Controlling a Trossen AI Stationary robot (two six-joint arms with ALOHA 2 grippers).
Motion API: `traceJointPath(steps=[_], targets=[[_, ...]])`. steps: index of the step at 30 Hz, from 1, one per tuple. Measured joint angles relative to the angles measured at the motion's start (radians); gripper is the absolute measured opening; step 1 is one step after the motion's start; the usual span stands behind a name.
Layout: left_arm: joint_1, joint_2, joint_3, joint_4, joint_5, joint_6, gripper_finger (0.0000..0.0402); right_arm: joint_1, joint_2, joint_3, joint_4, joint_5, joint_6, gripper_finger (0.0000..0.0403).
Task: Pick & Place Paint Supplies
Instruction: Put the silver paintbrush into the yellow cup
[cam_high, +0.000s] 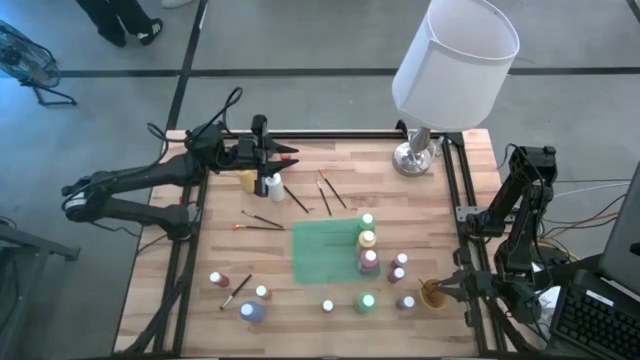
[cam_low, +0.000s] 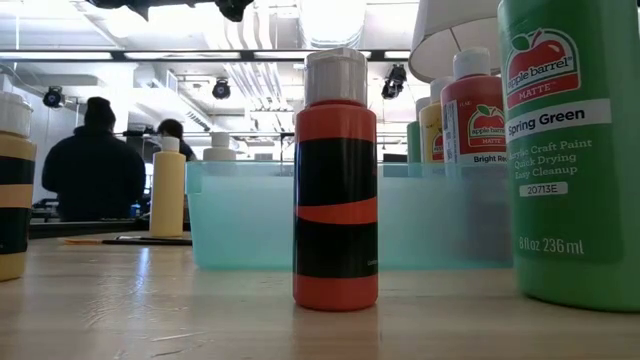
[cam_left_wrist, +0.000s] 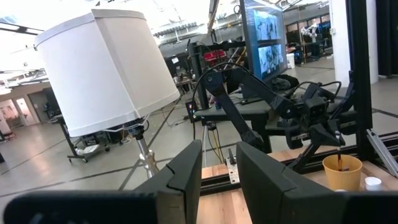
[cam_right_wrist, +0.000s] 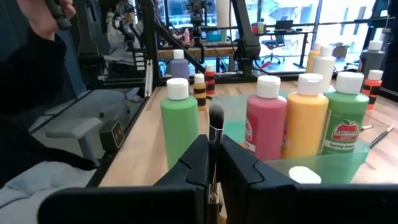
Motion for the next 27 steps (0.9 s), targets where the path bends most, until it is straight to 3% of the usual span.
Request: traceJointPath(steps=[27], targets=[[0.0,0.0,0.0,0.0,0.0,0.0,0.0106,0.0,0.0,-0.091,0.045,-0.155,0.091,0.0013]])
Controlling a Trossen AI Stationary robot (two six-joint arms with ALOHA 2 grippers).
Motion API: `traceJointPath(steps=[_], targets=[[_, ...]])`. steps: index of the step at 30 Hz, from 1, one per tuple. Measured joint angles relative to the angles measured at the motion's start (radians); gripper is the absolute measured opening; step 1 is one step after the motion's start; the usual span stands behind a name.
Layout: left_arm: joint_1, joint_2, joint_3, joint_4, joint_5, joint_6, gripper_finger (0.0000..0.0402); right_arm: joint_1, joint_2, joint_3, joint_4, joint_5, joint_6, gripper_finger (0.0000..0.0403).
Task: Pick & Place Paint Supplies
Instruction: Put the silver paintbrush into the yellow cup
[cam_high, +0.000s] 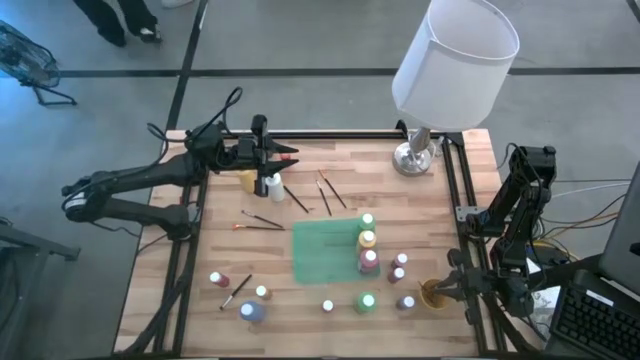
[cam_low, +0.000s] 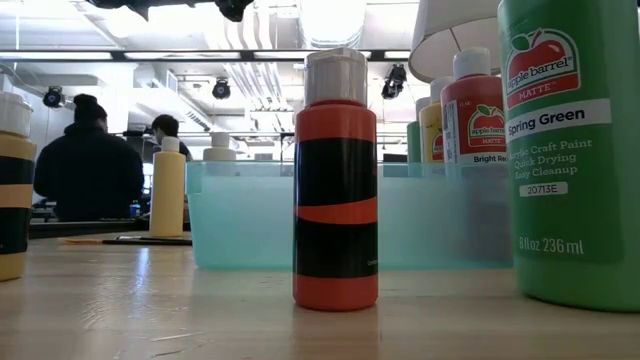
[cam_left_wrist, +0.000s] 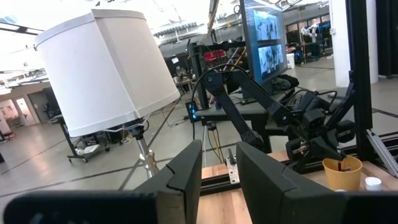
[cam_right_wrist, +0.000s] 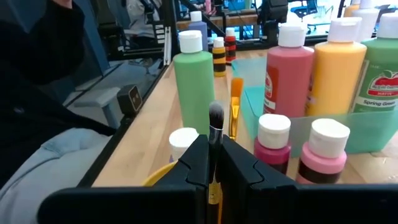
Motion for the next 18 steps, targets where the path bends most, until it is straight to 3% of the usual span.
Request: traceJointPath(steps=[6,18], targets=[[0.0,0.0,0.0,0.0,0.0,0.0,0.0106,0.001,0.0,0.006,0.002,0.0,-0.002,0.0026],[-0.001,0.0,0.0,0.0,0.0,0.0,0.0106,0.001,-0.004,0.007,0.022,0.005,0.017,0.014]])
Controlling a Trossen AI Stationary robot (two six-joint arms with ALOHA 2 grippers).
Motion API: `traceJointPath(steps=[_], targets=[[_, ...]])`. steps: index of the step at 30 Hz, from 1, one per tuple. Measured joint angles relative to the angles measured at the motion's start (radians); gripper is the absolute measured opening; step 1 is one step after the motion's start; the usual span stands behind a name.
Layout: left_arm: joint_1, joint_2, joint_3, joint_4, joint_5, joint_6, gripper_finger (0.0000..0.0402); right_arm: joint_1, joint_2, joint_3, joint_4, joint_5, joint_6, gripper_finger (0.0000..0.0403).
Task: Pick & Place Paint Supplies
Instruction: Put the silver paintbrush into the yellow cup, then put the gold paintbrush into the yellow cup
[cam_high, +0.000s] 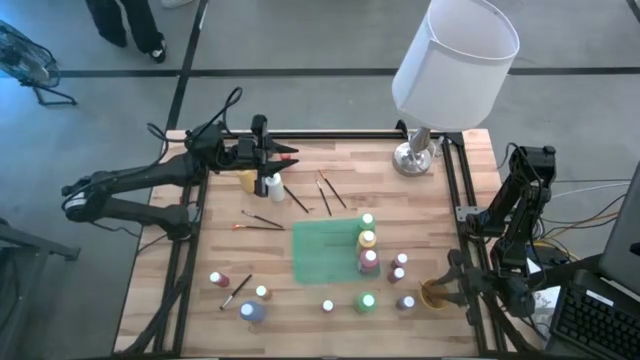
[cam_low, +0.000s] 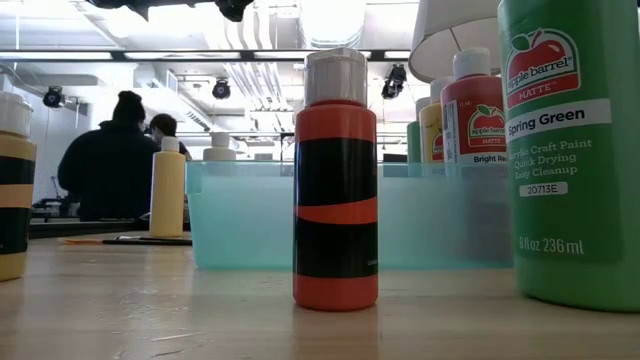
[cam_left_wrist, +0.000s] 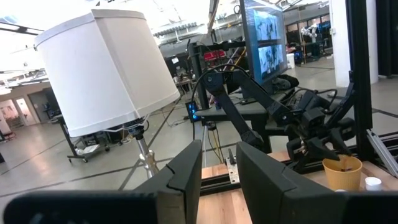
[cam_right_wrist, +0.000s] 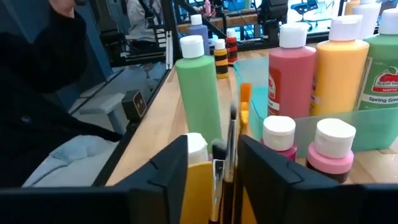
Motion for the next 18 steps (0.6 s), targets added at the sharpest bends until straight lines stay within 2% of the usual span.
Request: traceJointPath(steps=[4,8,13,18], targets=[[0.0,0.0,0.0,0.0,0.0,0.0,0.0106,0.0,-0.045,0.0,0.033,0.045,-0.062,0.017],[0.0,0.0,0.0,0.0,0.0,0.0,0.0106,0.0,-0.146,0.0,0.058,0.086,-0.16,0.0187],[0.0,0.0,0.0,0.0,0.0,0.0,0.0106,0.0,-0.296,0.0,0.058,0.086,-0.272,0.019],[0.0,0.0,0.0,0.0,0.0,0.0,0.0106,-0.016,-0.438,0.0,0.056,0.087,-0.438,0.0176]])
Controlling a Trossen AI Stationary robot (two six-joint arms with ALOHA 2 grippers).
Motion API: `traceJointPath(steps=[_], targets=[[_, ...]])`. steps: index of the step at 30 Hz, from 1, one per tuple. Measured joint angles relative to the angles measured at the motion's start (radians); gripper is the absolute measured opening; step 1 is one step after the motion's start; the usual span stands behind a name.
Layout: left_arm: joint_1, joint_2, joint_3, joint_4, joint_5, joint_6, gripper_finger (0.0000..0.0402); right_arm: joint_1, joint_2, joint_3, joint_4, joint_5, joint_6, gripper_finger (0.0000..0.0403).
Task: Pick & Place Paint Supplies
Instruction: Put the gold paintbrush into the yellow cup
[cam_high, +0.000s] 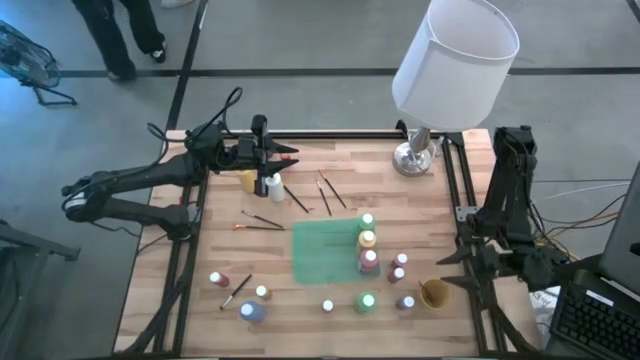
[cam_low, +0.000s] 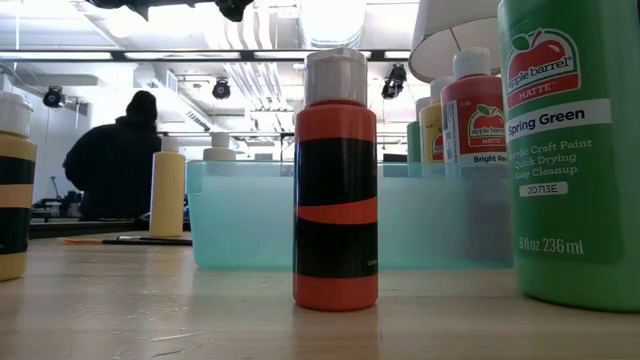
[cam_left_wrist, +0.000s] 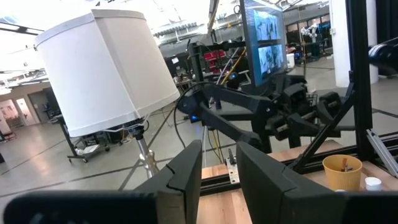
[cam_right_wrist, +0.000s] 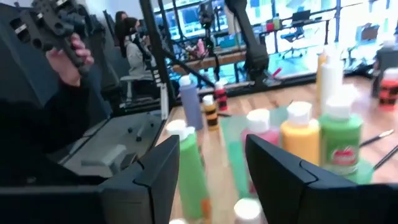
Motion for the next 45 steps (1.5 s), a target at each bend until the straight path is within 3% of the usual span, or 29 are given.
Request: traceJointPath(steps=[8,18,26,37,41,45], targets=[[0.0,0.0,0.0,0.0,0.0,0.0,0.0106,-0.022,-0.177,0.0,0.0,0.002,-0.278,0.0147],[0.001,0.0,0.0,0.0,0.0,0.0,0.0106,-0.061,-0.301,0.0,-0.008,-0.017,-0.329,0.011],[0.001,0.0,0.0,0.0,0.0,0.0,0.0106,-0.182,-0.346,0.0,-0.008,-0.267,-0.424,0.0085],[0.0,0.0,0.0,0.0,0.0,0.0,0.0106,-0.42,-0.343,0.0,-0.092,-0.495,-0.37,0.0063],[0.0,0.0,0.0,0.0,0.0,0.0,0.0106,-0.5,-0.342,0.0,-0.094,-0.626,-0.371,0.0059],[0.0,0.0,0.0,0.0,0.0,0.0,0.0106,-0.579,-0.342,0.0,-0.104,-0.668,-0.37,0.006]])
